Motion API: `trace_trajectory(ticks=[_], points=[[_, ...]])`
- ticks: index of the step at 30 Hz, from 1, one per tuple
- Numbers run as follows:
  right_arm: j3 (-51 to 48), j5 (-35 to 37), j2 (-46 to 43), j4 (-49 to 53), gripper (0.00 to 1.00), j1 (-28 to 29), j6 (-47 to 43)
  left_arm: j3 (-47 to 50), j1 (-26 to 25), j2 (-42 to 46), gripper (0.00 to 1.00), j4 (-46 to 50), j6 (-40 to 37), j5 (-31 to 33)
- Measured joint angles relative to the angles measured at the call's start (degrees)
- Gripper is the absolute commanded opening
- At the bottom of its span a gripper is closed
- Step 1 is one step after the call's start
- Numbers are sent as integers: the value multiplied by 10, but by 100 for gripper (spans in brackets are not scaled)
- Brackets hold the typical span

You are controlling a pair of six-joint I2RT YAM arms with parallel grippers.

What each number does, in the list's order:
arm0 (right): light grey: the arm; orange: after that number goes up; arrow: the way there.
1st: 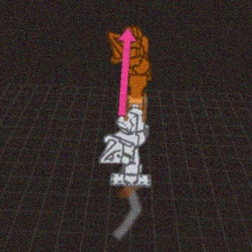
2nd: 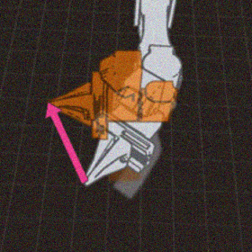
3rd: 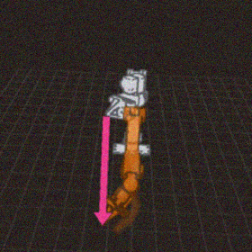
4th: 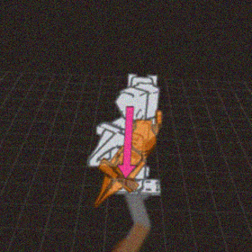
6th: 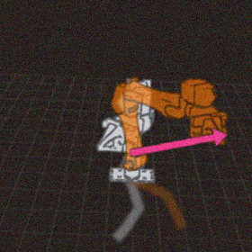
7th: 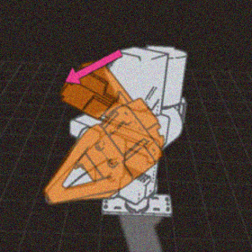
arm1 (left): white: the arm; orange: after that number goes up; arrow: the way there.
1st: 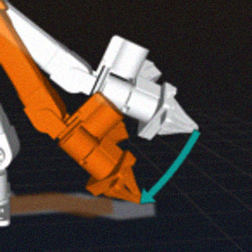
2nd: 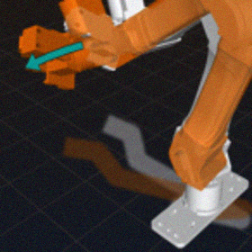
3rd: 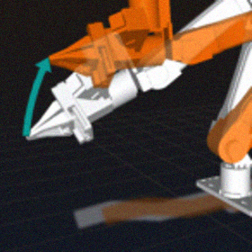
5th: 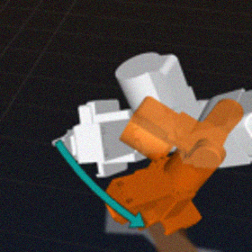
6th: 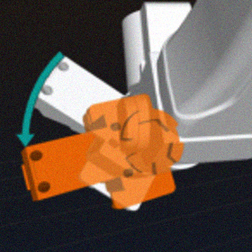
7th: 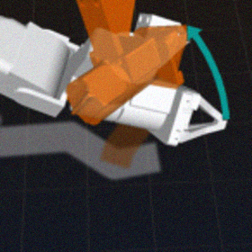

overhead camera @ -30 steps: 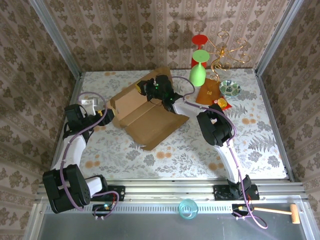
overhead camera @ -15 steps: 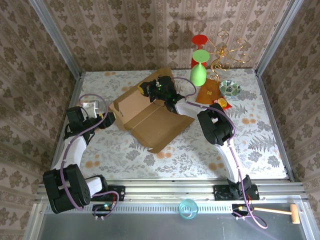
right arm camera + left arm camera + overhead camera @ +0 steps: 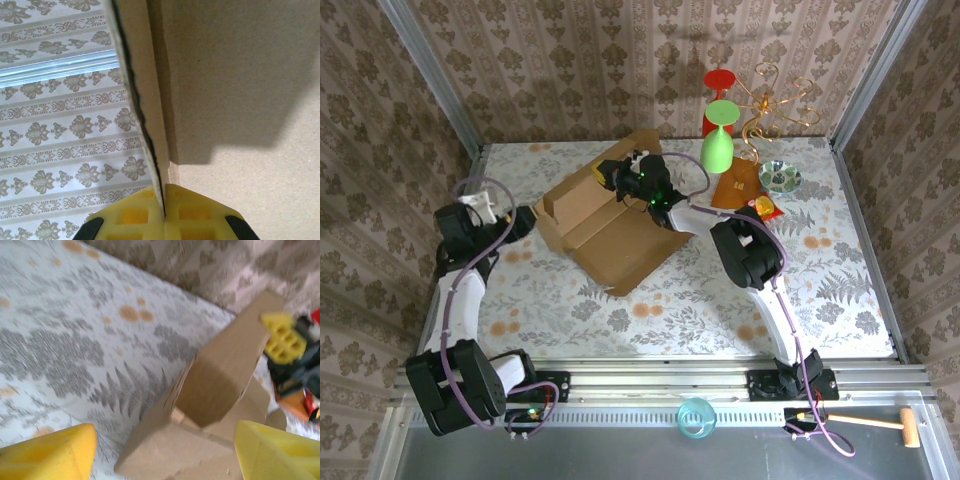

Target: Fold the paper box

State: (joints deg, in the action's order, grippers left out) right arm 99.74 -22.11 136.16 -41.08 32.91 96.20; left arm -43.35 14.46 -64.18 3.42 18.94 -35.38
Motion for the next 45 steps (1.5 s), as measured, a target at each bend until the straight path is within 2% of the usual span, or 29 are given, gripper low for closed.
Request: trace_trajectory(ticks=[5,16,19,24,31,34,39,45], points=[[4,0,20,-12,0,0,0,-30,3,-7,70,-10,21,17],[-13,-11,24,-55,0,-2,0,19,3,-3,61,56,-6,33],[-13,-11,24,-59,0,-2,0,29,2,9,62,78,-19,41],[-20,-15,23,-72,0,-2,0,44,2,15,70,80,-26,46],[-66,-16,21,-136,0,-1,0,32,-3,16,73,82,2,57],[-71,-16,21,-145,0,-1,1,-2,-20,9,72,95,39,80],[-71,-16,21,-146,0,-1,2,-38,-80,-4,72,117,81,127],[-71,-15,21,-148,0,0,2,-54,-122,-54,61,159,87,171]])
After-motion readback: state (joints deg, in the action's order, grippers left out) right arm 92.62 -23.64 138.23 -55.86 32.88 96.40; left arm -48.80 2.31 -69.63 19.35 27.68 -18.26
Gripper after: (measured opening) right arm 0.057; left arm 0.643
